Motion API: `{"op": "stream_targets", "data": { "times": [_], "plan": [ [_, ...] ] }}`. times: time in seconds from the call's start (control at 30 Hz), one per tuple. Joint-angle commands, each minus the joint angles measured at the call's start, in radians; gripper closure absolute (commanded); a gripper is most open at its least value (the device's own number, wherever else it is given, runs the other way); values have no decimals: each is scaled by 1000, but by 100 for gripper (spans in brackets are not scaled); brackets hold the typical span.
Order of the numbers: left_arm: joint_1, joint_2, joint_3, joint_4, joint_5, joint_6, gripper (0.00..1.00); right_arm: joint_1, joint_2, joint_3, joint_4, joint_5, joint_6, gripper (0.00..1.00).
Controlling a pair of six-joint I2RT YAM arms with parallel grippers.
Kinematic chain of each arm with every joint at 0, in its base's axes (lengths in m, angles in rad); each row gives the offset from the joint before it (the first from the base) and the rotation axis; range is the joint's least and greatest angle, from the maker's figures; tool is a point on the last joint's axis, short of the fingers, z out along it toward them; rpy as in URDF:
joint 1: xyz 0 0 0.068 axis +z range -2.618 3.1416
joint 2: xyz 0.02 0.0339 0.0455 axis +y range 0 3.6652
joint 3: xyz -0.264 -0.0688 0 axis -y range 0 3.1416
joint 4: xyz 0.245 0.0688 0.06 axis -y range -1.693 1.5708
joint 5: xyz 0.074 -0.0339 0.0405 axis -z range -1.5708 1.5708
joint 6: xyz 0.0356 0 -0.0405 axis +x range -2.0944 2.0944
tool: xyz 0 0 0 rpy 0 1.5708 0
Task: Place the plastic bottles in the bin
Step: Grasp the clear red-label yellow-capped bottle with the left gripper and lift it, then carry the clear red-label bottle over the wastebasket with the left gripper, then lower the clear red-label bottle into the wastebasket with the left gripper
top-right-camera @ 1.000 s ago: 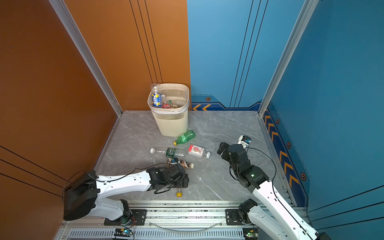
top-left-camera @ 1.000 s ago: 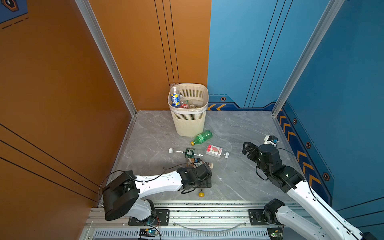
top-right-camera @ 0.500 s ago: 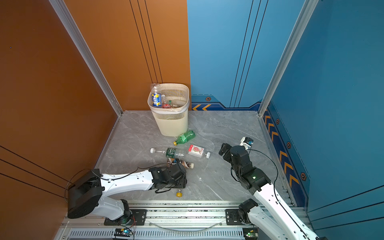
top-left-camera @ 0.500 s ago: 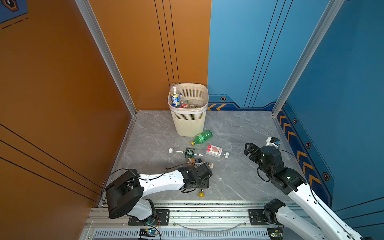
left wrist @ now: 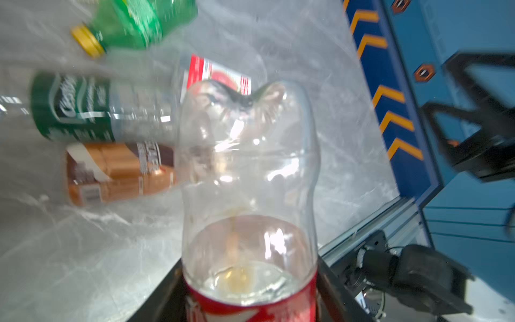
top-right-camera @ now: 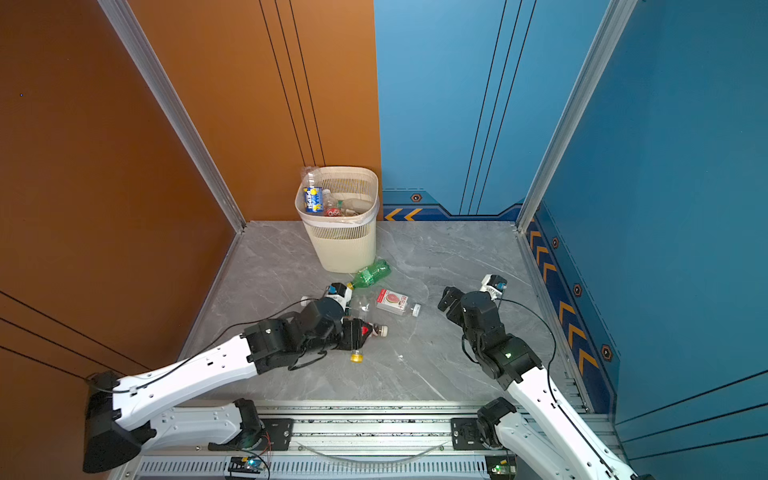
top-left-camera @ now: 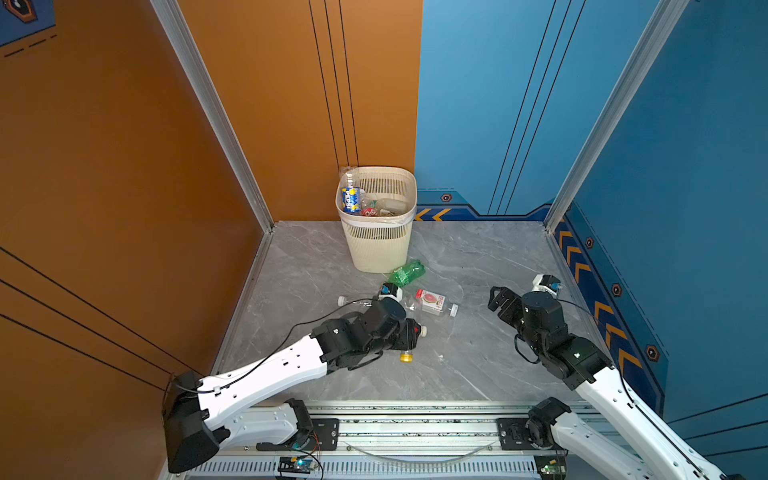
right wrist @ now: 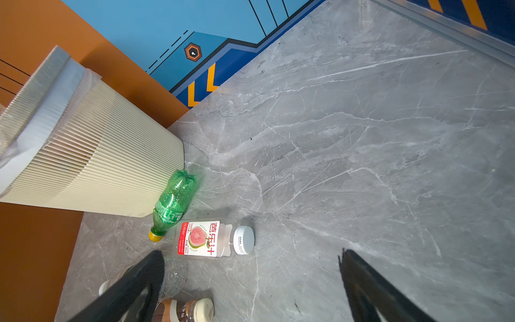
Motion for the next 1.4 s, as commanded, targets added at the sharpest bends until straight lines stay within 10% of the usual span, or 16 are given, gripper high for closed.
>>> {"op": "stream_targets", "data": {
  "times": [0.0, 0.6, 1.37],
  "plan": [
    [102, -20, 102, -70, 19, 142, 39, -6, -17, -5, -19, -12, 13, 1],
    [492, 442, 820, -87, 245, 419, 40, -15, -50, 21, -63, -16, 2, 1],
    [621, 947, 1380, -135, 357, 370, 41, -80, -71, 23, -83, -40, -22, 1]
  ]
}}
